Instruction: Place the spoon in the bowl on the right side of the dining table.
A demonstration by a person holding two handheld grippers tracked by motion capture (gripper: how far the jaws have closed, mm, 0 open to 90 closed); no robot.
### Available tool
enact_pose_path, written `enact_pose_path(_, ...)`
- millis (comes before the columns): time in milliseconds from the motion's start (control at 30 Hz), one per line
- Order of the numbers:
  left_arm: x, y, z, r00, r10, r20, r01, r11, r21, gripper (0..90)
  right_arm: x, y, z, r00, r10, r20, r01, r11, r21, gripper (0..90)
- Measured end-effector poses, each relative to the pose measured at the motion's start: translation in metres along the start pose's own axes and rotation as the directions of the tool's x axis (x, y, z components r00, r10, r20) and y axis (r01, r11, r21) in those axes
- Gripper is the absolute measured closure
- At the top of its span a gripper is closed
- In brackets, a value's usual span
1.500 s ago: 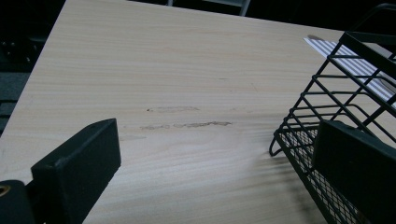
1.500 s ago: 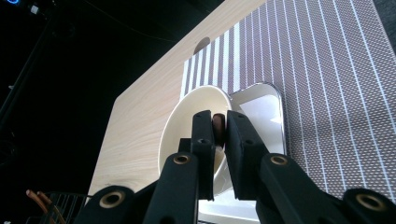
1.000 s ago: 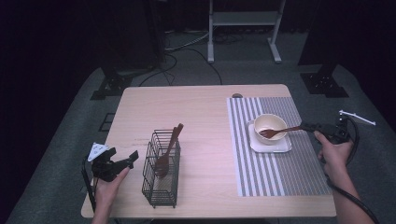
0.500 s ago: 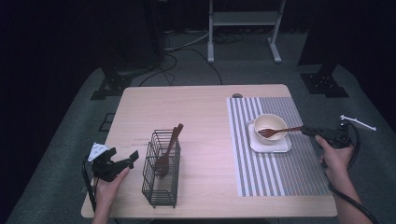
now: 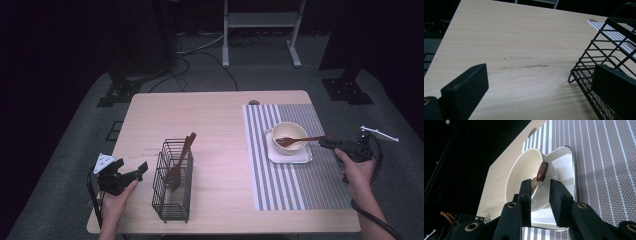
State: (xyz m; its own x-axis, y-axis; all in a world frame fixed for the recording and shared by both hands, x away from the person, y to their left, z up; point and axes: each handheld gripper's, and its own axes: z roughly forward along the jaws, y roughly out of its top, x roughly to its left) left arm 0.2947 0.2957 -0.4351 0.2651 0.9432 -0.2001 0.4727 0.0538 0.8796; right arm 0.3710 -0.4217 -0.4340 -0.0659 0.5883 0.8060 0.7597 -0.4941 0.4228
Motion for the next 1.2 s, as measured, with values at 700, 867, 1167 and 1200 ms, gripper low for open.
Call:
enact_pose_path(700, 0.003, -0.001, 0.0, 1.0, -0.006, -0.006, 0.006, 1.0, 0.003, 0.2, 0.0, -0.017, 0.01, 0.9992, -0.034, -0.021, 0.035, 0.998, 0.052, 70.2)
enact_pose_path(867, 0.003, -0.001, 0.0, 1.0, -0.004, -0.002, 0.004, 1.0, 0.005, 0.2, 0.0, -0.02, 0.011, 0.9991, -0.034, -0.026, 0.036, 0.9977, 0.057, 69.3)
enact_pose_path(1167, 0.002, -0.001, 0.0, 1.0, -0.001, 0.0, 0.001, 1.0, 0.004, 0.2, 0.004, -0.027, 0.01, 0.9983, -0.049, -0.032, 0.051, 0.9964, 0.068, 67.8)
enact_pose_path(1200, 0.002, -0.001, 0.0, 1.0, -0.001, 0.0, 0.001, 1.0, 0.004, 0.2, 0.004, -0.028, 0.009, 0.9982, -0.049, -0.034, 0.051, 0.9963, 0.069, 67.5)
